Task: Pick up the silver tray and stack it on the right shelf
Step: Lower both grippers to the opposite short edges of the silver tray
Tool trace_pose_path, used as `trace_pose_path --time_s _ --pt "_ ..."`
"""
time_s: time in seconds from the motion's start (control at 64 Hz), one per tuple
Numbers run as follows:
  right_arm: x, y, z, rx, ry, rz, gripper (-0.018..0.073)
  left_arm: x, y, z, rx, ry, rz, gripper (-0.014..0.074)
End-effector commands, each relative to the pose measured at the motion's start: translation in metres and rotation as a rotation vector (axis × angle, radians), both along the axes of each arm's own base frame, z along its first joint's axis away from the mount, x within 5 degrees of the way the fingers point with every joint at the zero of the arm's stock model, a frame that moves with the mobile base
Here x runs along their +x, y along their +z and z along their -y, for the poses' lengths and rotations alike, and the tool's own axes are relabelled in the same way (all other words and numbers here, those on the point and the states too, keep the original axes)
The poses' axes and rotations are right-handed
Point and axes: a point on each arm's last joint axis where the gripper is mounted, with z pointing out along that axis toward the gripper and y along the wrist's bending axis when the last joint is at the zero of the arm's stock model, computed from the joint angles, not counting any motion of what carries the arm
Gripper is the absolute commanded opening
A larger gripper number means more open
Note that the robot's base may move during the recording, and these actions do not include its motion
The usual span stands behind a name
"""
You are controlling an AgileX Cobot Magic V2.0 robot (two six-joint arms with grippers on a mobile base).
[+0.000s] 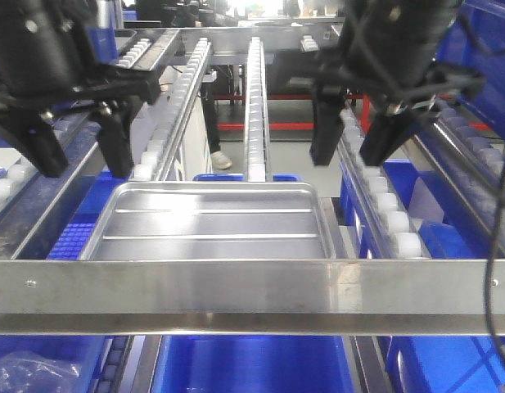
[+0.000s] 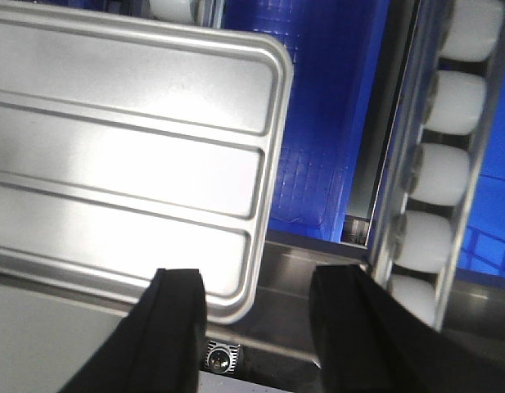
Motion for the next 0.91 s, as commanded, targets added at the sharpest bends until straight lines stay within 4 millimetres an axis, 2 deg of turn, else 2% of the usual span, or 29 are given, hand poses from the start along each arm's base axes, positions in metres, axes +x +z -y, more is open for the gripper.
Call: trace_pose_path --time_s 0.0,0.219,0.359,0.593,0.89 --pt "0.011 0.015 -0.003 0.044 0.002 0.105 0.0414 0.007 0.019 0.004 -0.071 0.019 0.101 0.0325" --pt "0.022 -0.013 -0.008 0.001 0.013 0.068 0.0414 0.018 0.002 0.01 -0.069 0.019 0.103 0.0325" --pt "0.027 -0.025 -0.009 -0.01 0.015 0.061 0.0414 0.023 -0.009 0.009 -0.052 0.027 0.085 0.0325" --pt "0.033 -0.034 -0.004 -0.019 -0.004 0.045 0.0414 0.03 -0.025 0.007 -0.036 0.053 0.048 0.0325" --pt "0.038 -0.038 -0.005 -0.005 -0.005 0.068 0.0414 0.033 -0.033 0.009 -0.036 0.054 0.036 0.0325"
